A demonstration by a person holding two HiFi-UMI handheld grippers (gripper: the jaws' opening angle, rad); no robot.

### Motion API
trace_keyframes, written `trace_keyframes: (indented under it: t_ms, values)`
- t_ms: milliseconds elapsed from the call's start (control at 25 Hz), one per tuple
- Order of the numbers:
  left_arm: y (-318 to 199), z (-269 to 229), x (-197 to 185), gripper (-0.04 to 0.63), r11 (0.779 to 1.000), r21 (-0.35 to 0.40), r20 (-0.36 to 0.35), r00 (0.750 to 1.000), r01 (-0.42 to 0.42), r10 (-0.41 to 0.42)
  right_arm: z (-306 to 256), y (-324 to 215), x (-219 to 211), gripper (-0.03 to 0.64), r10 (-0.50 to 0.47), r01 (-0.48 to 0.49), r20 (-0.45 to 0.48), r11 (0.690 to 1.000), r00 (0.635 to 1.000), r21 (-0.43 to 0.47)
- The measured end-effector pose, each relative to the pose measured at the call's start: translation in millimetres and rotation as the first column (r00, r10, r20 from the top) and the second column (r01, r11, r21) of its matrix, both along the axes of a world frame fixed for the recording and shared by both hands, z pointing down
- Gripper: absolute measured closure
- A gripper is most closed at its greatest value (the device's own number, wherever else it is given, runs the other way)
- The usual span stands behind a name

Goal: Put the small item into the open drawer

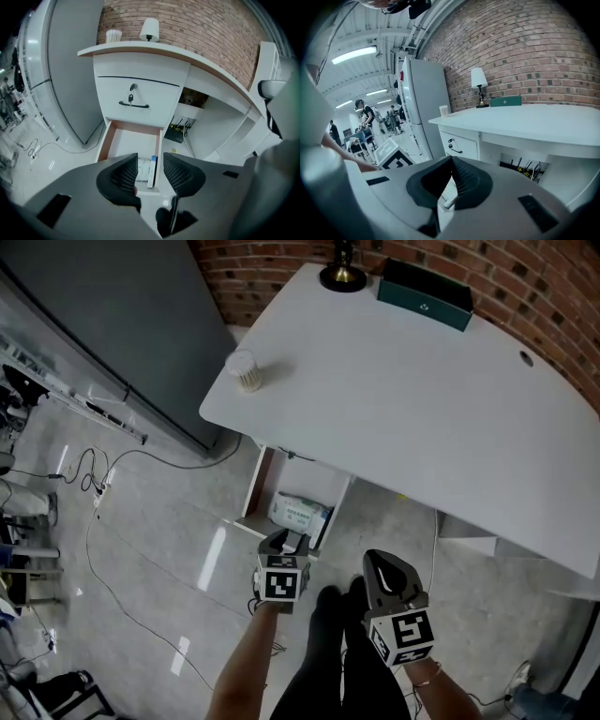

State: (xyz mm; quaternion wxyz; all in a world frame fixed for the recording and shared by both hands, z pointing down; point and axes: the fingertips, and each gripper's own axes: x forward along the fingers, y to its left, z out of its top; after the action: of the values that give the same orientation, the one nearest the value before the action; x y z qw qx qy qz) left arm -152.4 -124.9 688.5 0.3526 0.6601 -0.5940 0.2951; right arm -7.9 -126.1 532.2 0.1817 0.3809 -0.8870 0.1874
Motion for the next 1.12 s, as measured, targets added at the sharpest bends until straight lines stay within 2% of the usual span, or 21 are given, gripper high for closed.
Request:
trace_keyframes:
  t_ms: [360,680,880,1120]
  values:
    - [27,-102,-1,0.43,0.996,0.087,-0.028,0.999,0.026,-0.024,-77,16,6,0.609,0.017,-0.017,-0.001,0.999,1.0,0.044]
    - [45,-178,-3,0.459,0.984,0.177,-0.011,1.0,0.021,-0.019,-115,40,18,0.609,0.035,-0.035,0.001,0.998,0.999,0.046]
    - [61,-214,-9,0.483,0.973,0.228,0.008,0.999,0.034,-0.037,-133,46,28,0.609,0.051,-0.052,0.018,0.998,0.999,0.046]
    - [81,-258,-8,0.529,0.949,0.308,0.006,0.998,0.062,-0.067,-144,54,43,0.609,0.063,-0.063,0.009,0.997,0.998,0.039]
